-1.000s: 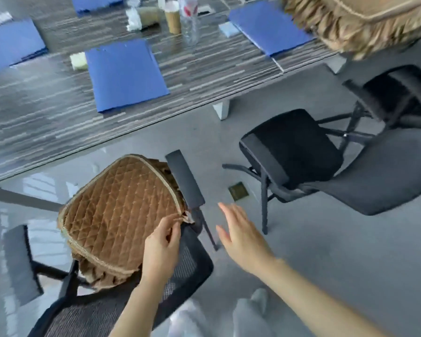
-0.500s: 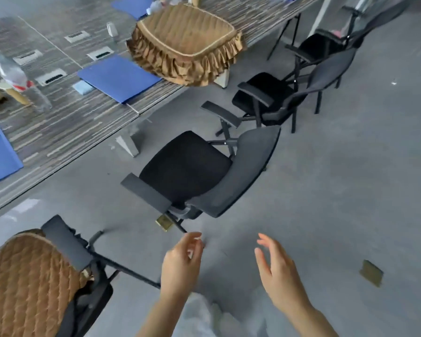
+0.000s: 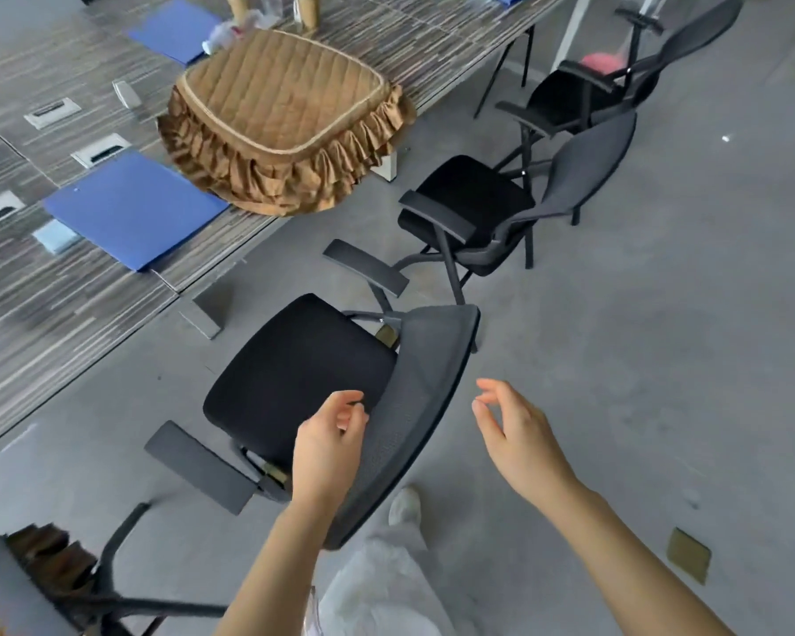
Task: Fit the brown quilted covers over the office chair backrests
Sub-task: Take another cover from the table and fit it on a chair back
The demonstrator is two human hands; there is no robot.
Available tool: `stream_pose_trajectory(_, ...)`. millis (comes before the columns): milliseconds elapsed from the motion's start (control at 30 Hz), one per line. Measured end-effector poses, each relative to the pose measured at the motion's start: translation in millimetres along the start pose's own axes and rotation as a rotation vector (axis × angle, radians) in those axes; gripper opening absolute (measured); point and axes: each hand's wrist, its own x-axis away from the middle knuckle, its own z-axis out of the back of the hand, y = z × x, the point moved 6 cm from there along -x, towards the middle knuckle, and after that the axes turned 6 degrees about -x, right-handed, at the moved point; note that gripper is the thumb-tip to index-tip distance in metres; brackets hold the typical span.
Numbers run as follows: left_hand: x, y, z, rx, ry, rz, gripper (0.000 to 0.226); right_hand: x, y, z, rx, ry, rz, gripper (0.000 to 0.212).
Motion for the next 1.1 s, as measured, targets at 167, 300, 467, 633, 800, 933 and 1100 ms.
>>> stream_pose_trajectory(167,-74,55,-5,-0.004,0.037,-0.002,0.022,-91,-2,35,-0.045,-0.031,0.001,0.035)
stream_pose_trajectory(300,-121,92,-23,-0.012,0.063,0.019,0.024,-154,10,57,-0.052,-0.056,-0.007,0.034)
stream_pose_trajectory(467,-164,130,-66,0.023,0.155,0.092,0.024,-240,29,85,-0.062,-0.176,0.037,0.035)
stream_pose_trajectory(633,-179,172,-118,0.152,0.316,0.250,0.020,-324,40,130,-0.019,-0.338,0.136,0.037)
stream_pose_trajectory(800,-197,209,-147,0.228,0.397,0.338,0.021,-393,30,163,0.031,-0.438,0.279,0.039)
stream_pose_trajectory(933,-226,225,-135,0.247,0.467,0.361,0.023,-443,8,172,0.028,-0.508,0.359,0.040)
stream_pose_trajectory(1100,-284,234,-98,0.276,0.569,0.388,0.025,-513,-28,160,-0.027,-0.583,0.332,0.041)
